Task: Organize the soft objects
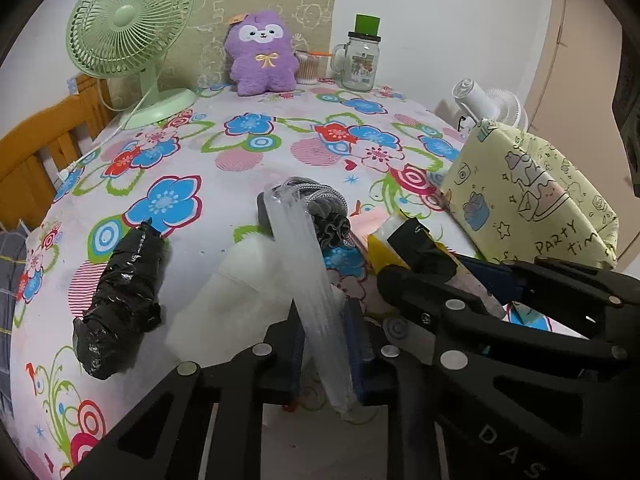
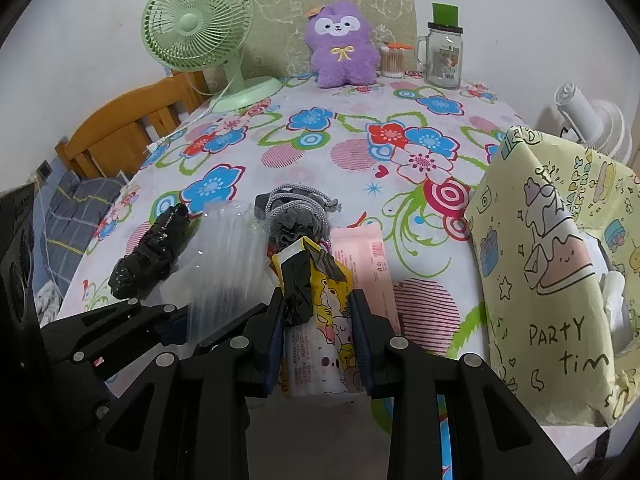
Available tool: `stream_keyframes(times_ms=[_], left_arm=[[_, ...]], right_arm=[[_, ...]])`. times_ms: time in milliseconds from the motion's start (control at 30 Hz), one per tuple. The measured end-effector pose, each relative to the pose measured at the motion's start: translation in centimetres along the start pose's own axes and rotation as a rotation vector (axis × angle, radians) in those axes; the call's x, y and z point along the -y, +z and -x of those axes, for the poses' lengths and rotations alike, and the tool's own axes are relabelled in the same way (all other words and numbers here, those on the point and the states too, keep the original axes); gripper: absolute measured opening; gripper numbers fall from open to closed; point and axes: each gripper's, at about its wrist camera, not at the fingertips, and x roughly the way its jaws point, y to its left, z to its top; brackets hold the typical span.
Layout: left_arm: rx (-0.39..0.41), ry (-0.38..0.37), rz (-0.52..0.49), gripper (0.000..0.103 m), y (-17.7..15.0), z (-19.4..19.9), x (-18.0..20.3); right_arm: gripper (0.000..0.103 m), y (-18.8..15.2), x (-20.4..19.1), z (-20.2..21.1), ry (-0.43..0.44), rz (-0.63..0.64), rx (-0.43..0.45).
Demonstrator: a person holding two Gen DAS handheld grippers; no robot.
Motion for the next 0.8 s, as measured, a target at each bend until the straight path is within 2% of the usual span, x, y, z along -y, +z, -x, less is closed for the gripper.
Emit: stream_keyframes(times_ms=[200, 800], left_arm=[[-0.006, -0.025, 0.005, 0.01, -0.2, 0.6, 0.4], [0.031, -0.011, -0.038, 0.008, -0.5, 2.9, 2.1]], right_arm=[[0.034, -0.3, -0.2, 0.7, -0.003, 0.007, 0.01], [0.034, -1.1, -0.3, 3.4, -0.003, 0.004, 0.055]])
